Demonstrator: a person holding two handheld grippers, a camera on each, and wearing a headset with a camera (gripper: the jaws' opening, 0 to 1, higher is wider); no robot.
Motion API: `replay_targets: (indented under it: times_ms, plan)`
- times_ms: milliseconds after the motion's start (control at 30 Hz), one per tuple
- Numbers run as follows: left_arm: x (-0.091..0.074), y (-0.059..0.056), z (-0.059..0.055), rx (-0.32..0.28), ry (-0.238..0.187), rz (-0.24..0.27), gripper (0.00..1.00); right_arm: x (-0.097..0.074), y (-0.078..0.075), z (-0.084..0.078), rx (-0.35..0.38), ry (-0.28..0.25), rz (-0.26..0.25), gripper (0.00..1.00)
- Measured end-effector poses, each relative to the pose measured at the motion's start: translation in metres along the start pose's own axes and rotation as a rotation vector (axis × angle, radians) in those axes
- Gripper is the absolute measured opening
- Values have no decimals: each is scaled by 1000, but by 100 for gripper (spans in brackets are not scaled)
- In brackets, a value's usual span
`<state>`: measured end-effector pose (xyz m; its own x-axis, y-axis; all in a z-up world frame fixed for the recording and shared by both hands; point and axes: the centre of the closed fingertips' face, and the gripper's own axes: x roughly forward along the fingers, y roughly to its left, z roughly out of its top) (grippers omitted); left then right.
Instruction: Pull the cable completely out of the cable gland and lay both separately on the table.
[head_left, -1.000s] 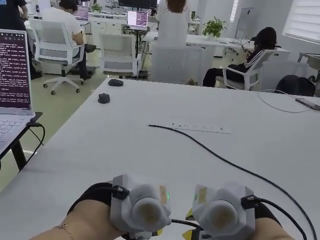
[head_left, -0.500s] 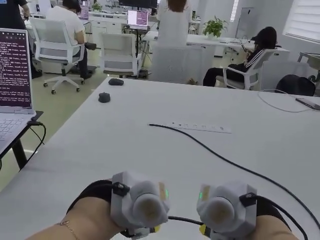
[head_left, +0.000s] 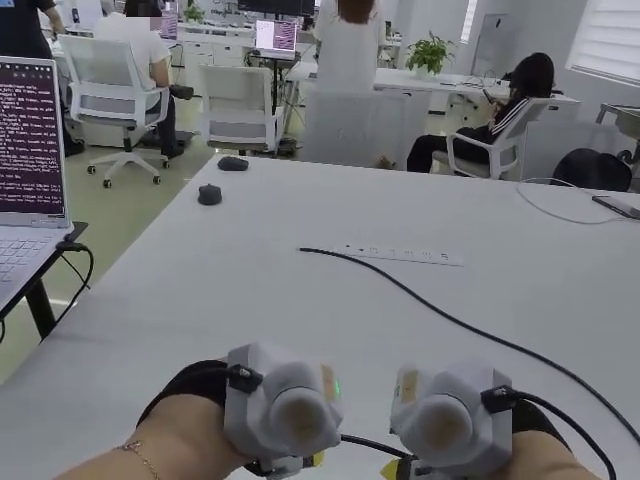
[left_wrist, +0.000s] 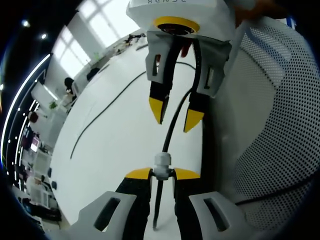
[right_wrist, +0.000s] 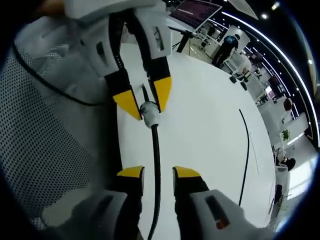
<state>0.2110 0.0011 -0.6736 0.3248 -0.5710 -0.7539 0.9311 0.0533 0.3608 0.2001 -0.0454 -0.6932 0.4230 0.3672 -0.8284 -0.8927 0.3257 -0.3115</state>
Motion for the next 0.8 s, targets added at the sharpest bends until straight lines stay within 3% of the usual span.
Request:
replay_targets:
  times_ms: [67, 133, 233, 467, 600, 667, 800]
  plan:
    - [1, -1, -1, 8, 5, -1, 17, 1, 4, 0, -7, -1, 25, 2]
    - [2, -1, -2, 13, 12, -6, 17, 2, 2, -8, -2, 35, 19, 2]
    - [1, 1, -1, 5, 8, -1, 17, 0, -2, -9, 20, 34, 11, 3]
    - [0, 6, -4, -17, 17, 16, 17, -1, -13, -45, 65, 185, -37, 3]
    - [0, 8, -8, -23, 32, 25, 17, -3, -16, -57, 78, 243, -50, 3]
    - [-1, 9, -8, -30, 31, 28, 17, -3, -17, -55, 66, 231, -57, 10]
    - [-3, 6, 3, -67, -25, 14, 17, 1, -10, -29, 44, 124, -32, 18]
